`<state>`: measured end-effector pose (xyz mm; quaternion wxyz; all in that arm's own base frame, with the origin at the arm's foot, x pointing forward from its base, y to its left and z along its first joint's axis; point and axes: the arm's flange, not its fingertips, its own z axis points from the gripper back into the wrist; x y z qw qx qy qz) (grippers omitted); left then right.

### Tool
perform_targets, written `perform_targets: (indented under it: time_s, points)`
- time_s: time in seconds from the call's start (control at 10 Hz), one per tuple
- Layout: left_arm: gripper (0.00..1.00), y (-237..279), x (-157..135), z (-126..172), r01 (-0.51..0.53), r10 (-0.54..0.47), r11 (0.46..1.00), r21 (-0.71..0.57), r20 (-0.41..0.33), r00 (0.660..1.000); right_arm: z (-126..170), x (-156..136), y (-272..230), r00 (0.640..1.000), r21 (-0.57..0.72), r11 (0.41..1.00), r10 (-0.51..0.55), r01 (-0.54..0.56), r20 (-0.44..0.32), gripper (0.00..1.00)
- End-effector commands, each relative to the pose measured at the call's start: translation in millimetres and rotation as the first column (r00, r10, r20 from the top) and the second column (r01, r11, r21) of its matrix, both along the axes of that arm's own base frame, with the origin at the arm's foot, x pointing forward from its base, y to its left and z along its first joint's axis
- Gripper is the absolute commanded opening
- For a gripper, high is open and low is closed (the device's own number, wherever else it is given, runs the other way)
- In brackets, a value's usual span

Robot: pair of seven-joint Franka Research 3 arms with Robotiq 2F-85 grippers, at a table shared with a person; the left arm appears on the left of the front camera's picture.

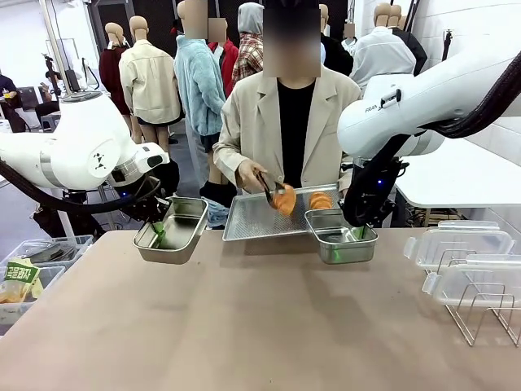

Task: Place the bread in airtight containers.
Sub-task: Once an object is inside an Airtight Container , place the container in the center of the table.

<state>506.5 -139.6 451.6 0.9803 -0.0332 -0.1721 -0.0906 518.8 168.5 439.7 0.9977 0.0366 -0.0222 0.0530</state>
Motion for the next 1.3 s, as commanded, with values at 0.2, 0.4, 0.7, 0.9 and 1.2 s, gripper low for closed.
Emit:
perform_targets:
  time_s: [0.2, 0.4, 0.7, 0.9, 1.2]
  points:
    - [0.00, 1.6, 0.0, 2.9, 0.003, -0.003, 1.000, 0.009, 0.008, 1.000, -0.6, -2.1, -0.5, 1.000, -0.002, 1.000, -0.002, 0.002, 0.023, 0.00]
    - [0.00, 1.6, 0.0, 2.9, 0.003, -0.003, 1.000, 0.009, 0.008, 1.000, -0.6, -2.1, -0.5, 1.000, -0.002, 1.000, -0.002, 0.002, 0.023, 0.00]
    - [0.00, 1.6, 0.0, 2.9, 0.003, -0.003, 1.000, 0.009, 0.008, 1.000, -0.6, -2.1, -0.5, 1.000, -0.002, 1.000, -0.002, 0.002, 0.023, 0.00]
    - [0.00, 1.6, 0.0, 2.9, 0.003, -0.003, 1.000, 0.009, 0.008, 1.000, -0.6, -2.1, -0.5, 1.000, -0.002, 1.000, -0.002, 0.002, 0.023, 0.00]
    - [0.00, 1.6, 0.0, 2.9, 0.003, -0.003, 1.000, 0.009, 0.008, 1.000, -0.6, -2.1, -0.5, 1.000, -0.002, 1.000, -0.002, 0.002, 0.023, 0.00]
